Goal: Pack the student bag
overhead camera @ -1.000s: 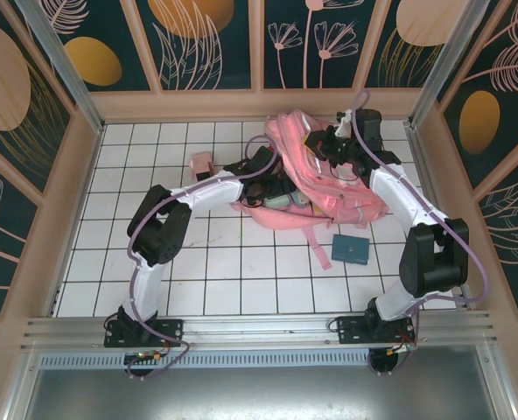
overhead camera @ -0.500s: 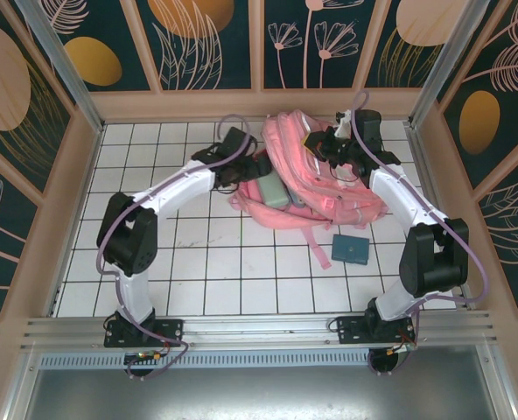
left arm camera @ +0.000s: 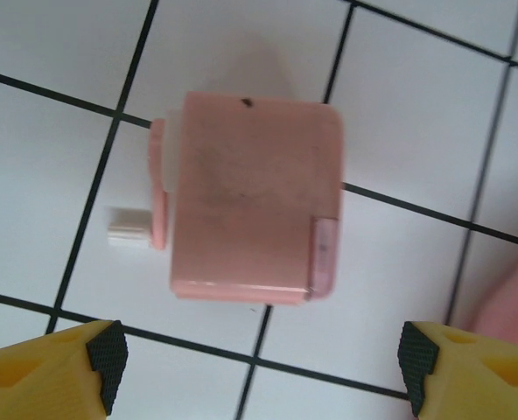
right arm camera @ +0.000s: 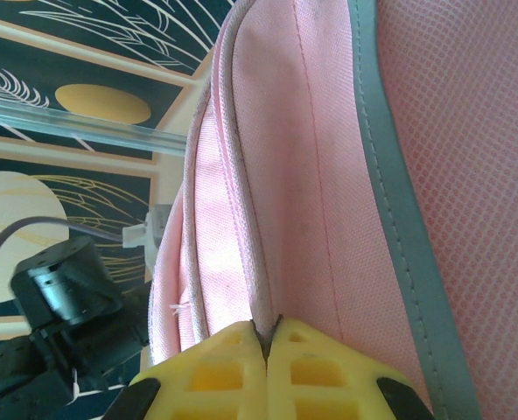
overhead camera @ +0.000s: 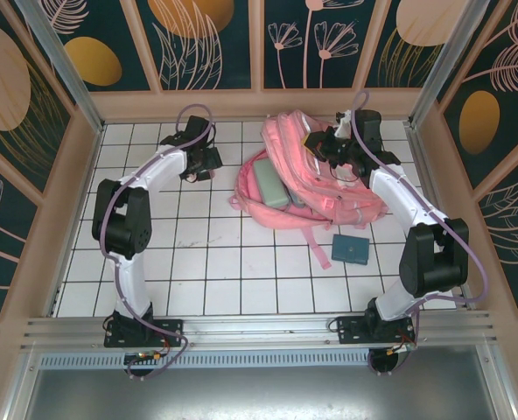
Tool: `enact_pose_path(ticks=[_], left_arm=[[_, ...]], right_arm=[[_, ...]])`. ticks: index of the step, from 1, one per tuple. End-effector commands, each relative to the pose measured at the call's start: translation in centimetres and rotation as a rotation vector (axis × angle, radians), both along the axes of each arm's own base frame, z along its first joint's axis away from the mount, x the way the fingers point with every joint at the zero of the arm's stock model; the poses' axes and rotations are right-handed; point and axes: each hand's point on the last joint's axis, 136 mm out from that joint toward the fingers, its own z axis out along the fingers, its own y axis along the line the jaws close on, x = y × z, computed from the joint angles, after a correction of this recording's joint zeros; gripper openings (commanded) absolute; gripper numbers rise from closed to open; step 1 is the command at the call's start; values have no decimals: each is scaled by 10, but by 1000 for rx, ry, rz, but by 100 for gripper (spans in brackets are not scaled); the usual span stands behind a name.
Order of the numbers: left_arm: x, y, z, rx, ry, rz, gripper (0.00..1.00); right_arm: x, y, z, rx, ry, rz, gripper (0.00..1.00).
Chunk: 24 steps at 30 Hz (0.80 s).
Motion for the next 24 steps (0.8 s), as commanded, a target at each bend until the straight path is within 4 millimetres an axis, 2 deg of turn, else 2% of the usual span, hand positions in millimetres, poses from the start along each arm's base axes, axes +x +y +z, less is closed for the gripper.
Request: enact_pose_path(ticks=[1, 11, 24], left_arm=[[2, 6, -11, 33, 39, -20, 81], [13, -3, -18, 21, 42, -57, 83], [20, 12, -47, 150, 110, -54, 80]], right_arm=[[-1, -2, 37, 24, -121, 9, 0], [3, -1, 33, 19, -111, 14, 0], [3, 0, 35, 24, -113, 19, 0]])
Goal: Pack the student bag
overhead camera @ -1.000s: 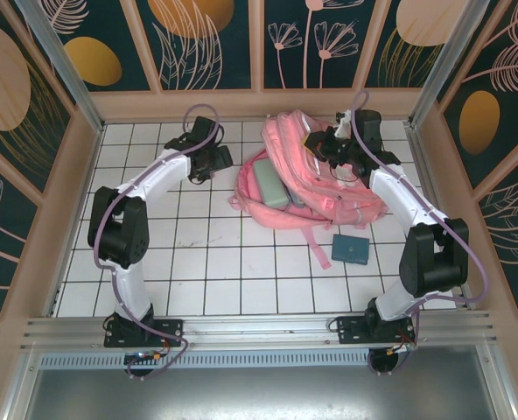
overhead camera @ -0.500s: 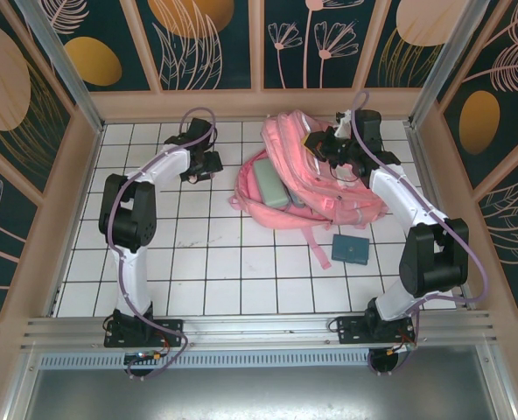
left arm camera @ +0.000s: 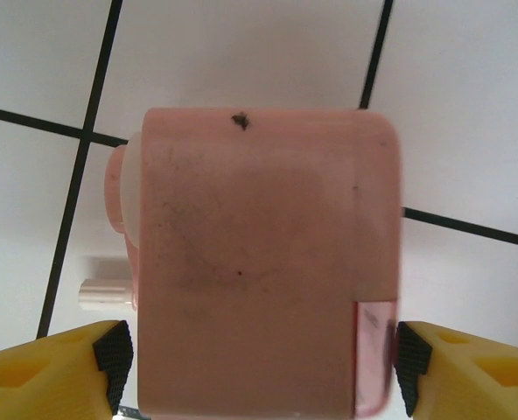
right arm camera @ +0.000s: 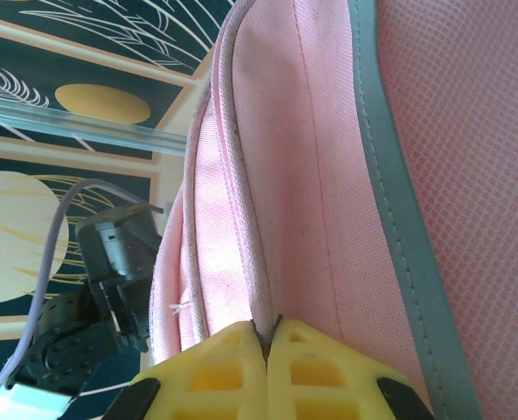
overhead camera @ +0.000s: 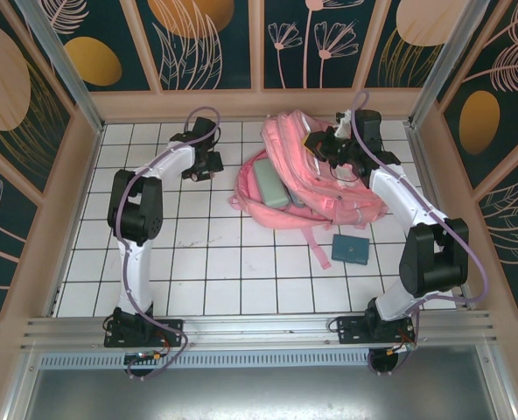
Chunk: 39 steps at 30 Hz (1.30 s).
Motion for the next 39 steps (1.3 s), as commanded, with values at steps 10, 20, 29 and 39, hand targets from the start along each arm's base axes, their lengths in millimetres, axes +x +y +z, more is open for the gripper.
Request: enact_pose_path(ticks=[10, 20, 29, 39], left_arm=[[7, 8, -11, 70, 15, -21, 63], [2, 6, 23, 60, -31, -68, 49], [-7, -43, 89, -105, -187, -339, 45], [-32, -136, 117, -126, -268, -689, 43]], right_arm=[[3, 0, 34, 18, -111, 17, 0], [3, -7, 44, 11, -133, 20, 0], [3, -12, 66, 63, -158, 90, 0], [3, -15, 71, 98, -143, 106, 0]])
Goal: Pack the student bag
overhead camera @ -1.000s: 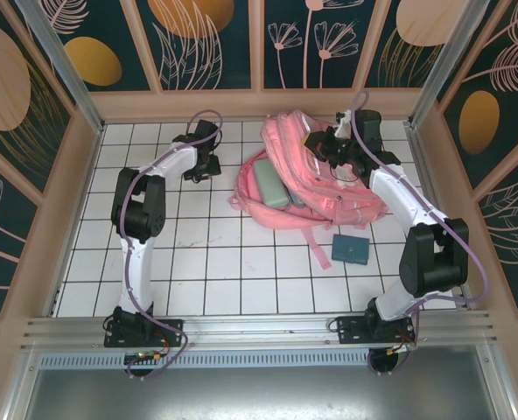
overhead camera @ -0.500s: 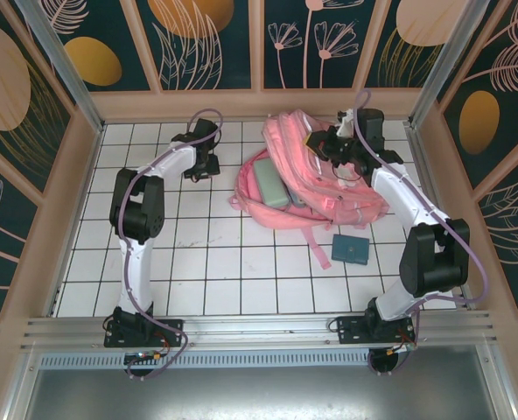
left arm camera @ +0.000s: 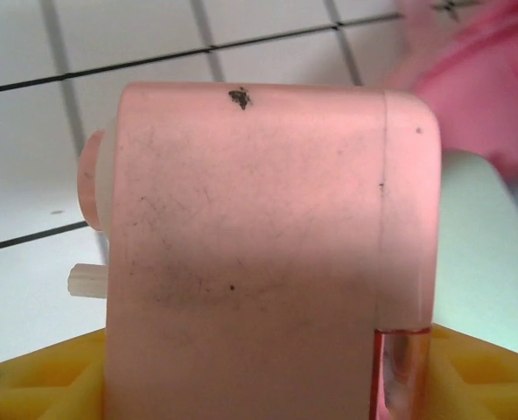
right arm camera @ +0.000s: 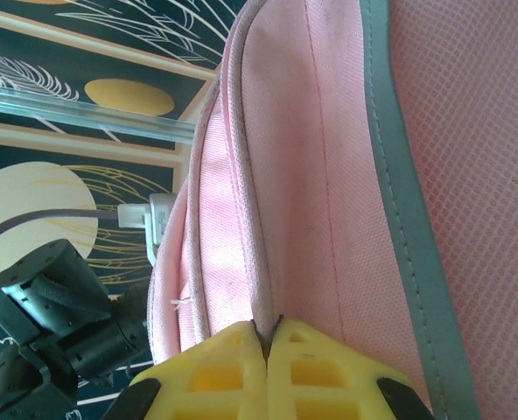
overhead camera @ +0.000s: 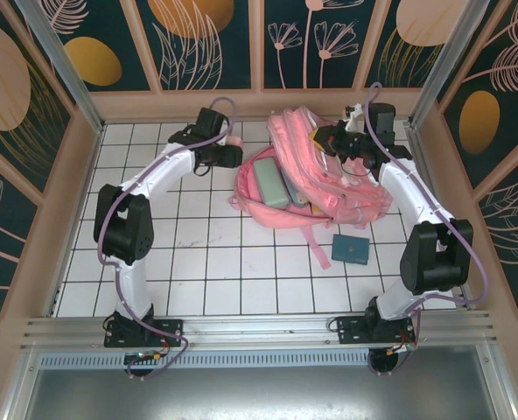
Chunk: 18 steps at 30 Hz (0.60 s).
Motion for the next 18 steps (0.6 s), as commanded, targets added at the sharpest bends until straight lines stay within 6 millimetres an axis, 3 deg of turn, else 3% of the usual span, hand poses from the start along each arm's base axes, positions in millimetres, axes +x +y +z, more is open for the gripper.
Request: enact_pose_path(ticks=[1, 7, 18], left_arm=[[-4, -43, 22, -19, -78, -176, 42], [-13, -80, 25, -37, -73, -299, 44], [18, -132, 27, -96, -131, -357, 46]], right_arm=[[1, 4, 52, 61, -146, 55, 0], [0, 4, 54, 68, -139, 58, 0], [-4, 8, 56, 89, -131, 79, 0]])
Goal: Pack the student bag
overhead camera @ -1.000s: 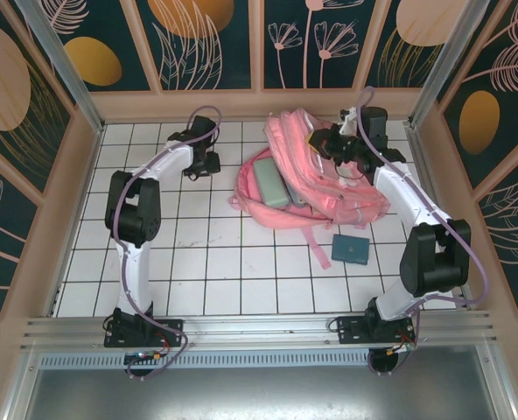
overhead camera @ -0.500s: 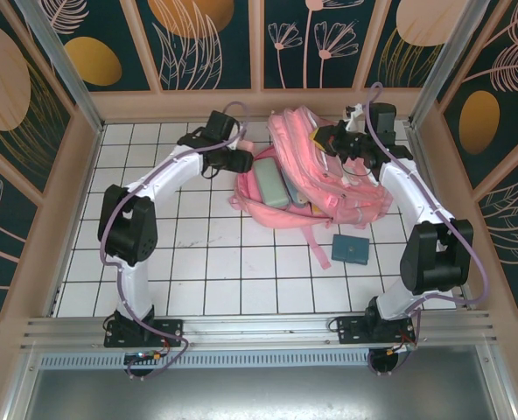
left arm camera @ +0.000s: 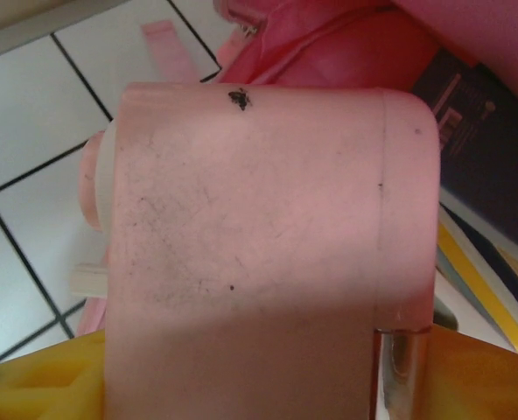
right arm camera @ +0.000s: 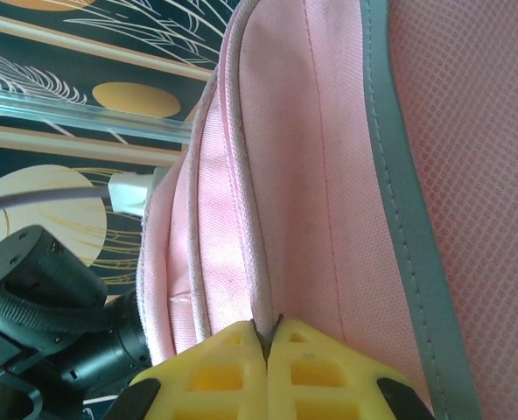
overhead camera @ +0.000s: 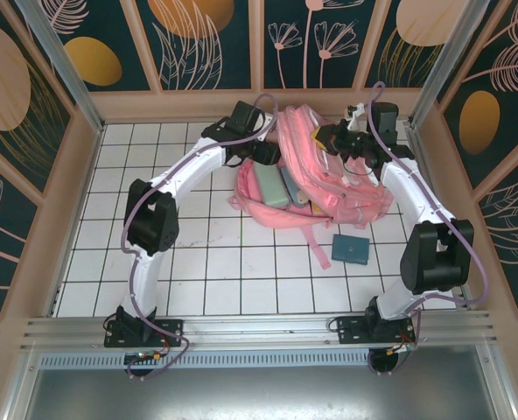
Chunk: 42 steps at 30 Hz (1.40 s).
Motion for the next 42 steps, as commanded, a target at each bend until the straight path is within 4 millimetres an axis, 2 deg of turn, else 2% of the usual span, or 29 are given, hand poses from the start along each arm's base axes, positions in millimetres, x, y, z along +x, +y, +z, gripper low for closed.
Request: enact_pose_path(ticks=[1, 5, 10, 22, 26, 28, 31, 34, 38, 42], left_arm=[[9, -26, 5, -41, -36, -53, 47], [17, -45, 3, -84, -47, -76, 47], [26, -58, -5, -134, -49, -83, 49], [47, -74, -30, -235, -51, -24, 51], [53, -71, -39, -215, -50, 7, 62], [54, -68, -39, -200, -54, 18, 75], [53, -66, -32, -197, -68, 18, 77], [53, -63, -24, -194, -86, 27, 85], [50, -61, -14, -198, -92, 26, 86], [47, -55, 7, -205, -110, 47, 92]], right_arm=[[-5, 10, 53, 72, -140, 77, 0], [-9, 12, 51, 73, -137, 87, 0], [-10, 12, 49, 76, -131, 89, 0], [-13, 18, 46, 80, -120, 114, 0], [-15, 19, 43, 77, -113, 113, 0], [-15, 18, 42, 76, -111, 110, 0], [-14, 18, 40, 75, -109, 108, 0], [-13, 19, 41, 77, -109, 109, 0], [-12, 18, 41, 74, -113, 107, 0], [-11, 16, 40, 66, -111, 103, 0]])
